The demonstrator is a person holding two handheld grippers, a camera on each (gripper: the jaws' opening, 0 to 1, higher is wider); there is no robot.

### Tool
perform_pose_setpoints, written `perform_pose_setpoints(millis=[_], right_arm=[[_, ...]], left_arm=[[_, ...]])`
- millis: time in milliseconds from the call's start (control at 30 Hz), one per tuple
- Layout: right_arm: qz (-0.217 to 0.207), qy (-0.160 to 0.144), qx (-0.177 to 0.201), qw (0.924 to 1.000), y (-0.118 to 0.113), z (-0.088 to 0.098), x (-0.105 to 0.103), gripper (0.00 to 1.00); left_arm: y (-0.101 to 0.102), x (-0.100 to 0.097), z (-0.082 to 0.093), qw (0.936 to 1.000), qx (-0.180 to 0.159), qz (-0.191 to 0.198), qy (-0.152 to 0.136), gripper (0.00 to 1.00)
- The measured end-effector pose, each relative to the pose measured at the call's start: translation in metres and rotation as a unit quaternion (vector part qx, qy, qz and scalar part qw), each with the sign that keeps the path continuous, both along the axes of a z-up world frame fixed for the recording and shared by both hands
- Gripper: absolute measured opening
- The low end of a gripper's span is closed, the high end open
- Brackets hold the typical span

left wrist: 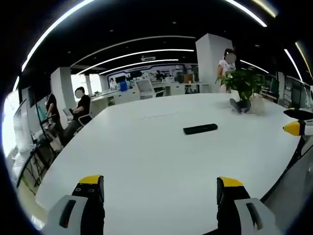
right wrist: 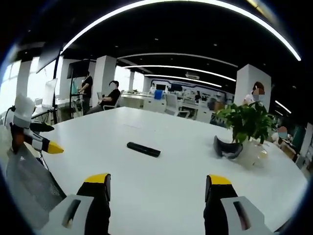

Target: Press the specified remote control buttons in sequence, fully releasing each button before pressing the next.

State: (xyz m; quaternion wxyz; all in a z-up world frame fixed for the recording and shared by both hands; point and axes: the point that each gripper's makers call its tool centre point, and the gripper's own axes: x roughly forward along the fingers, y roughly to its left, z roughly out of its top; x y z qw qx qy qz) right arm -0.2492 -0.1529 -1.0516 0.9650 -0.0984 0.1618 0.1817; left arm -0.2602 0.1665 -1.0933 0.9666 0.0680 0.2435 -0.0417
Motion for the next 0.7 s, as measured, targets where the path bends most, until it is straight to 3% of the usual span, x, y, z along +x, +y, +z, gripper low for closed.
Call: perform_pose_setpoints(millis=[700], right_arm=[[0.005,0.011,-0.009,0.9999,0.0014,-0.0051,0.0007,0.76]], left_arm=[[-0.0047,0.0022,-0.0013,0.9996,0.015,-0.018,0.016,0.98]])
